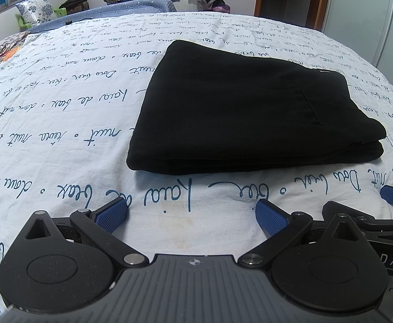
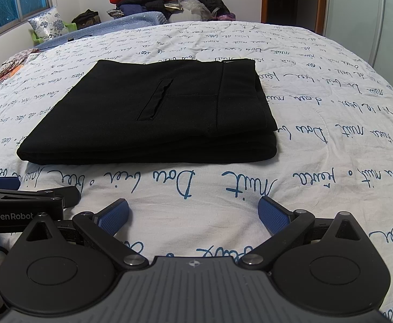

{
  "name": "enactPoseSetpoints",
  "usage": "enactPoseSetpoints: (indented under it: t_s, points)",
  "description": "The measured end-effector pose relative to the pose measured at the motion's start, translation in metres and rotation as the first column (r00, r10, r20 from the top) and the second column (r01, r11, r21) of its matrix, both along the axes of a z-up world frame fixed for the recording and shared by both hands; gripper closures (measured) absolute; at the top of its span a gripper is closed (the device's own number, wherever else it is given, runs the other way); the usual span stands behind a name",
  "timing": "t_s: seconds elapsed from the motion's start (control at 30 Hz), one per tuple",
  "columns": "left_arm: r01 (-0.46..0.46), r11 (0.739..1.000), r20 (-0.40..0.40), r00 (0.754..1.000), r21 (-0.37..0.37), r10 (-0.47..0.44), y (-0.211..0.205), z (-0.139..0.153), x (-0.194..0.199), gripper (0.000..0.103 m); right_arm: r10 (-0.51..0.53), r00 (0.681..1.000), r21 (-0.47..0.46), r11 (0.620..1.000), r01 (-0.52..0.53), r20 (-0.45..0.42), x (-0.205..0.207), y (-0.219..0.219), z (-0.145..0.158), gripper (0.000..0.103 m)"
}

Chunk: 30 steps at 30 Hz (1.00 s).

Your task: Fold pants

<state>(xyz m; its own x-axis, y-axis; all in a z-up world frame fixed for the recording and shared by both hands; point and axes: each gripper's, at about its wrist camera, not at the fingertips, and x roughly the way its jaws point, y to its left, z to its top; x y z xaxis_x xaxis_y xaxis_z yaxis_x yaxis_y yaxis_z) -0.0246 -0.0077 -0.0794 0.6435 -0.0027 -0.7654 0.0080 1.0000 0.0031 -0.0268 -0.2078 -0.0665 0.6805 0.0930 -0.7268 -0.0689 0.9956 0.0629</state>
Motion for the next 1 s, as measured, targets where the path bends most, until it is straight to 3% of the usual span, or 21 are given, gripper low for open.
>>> enactPoseSetpoints:
  t_s: [1.0]
  points:
    - [-0.015,0.999,0.0,1.0,-0.04,0.015,0.0062,0.0025,-0.0014,0.002,-0.007,1.0,-0.014,1.0,0.007,0.008,-0.0017,0.0042,-0.0011,0.0]
